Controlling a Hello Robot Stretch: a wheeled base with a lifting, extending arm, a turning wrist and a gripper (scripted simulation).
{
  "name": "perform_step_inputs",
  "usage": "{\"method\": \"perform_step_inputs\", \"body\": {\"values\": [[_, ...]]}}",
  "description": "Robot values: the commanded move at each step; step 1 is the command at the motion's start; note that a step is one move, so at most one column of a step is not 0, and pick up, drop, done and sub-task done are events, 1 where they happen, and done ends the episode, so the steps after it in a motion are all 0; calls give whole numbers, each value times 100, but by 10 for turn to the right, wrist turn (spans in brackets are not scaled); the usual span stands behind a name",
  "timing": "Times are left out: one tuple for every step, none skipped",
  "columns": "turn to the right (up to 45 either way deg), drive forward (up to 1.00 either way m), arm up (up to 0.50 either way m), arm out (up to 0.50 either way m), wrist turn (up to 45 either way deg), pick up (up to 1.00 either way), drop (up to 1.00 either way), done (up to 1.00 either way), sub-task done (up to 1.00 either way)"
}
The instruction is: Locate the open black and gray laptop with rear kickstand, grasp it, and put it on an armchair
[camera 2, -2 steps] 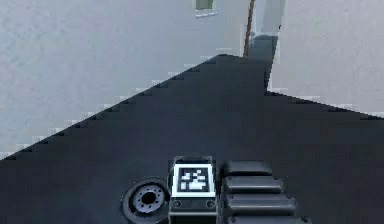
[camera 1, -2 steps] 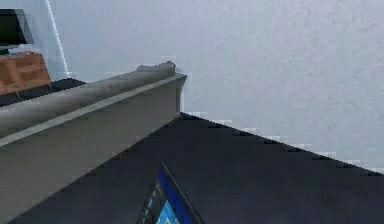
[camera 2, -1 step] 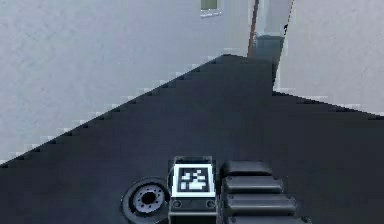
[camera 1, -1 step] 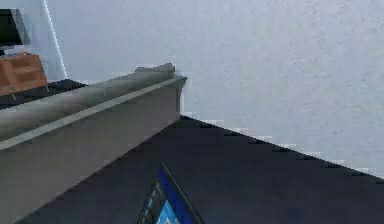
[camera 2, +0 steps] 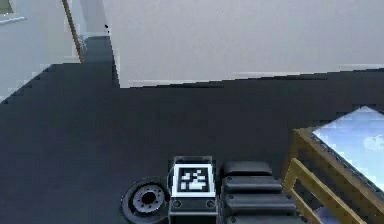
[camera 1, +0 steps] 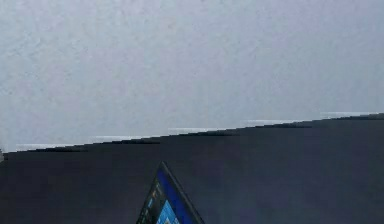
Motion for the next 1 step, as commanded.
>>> {"method": "perform_step_inputs", "body": {"values": [[390,0,0,0,0,0,0,0,0]]}}
